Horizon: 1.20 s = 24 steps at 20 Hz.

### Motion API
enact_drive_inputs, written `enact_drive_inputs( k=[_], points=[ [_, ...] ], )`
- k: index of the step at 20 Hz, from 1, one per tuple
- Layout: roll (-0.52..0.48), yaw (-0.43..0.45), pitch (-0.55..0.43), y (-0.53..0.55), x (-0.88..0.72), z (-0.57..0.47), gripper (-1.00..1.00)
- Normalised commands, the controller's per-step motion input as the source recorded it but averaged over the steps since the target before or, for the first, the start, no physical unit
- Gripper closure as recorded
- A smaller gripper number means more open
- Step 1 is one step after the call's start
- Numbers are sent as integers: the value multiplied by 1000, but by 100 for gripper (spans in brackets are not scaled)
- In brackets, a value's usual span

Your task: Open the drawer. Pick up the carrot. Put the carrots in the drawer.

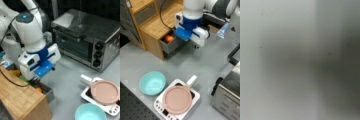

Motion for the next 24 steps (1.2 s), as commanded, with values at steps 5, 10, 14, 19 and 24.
enact_drive_inputs(
  k=[5, 10, 14, 19, 24],
  points=[
    [-29, 210, 229, -197, 293, 173, -100],
    [38, 184, 235, -84, 355, 209, -100],
    [80, 120, 259, 87, 428, 238, -100],
    [99, 52, 296, 189, 413, 278, -100],
    [75, -24, 275, 216, 380, 266, -100]
  ],
)
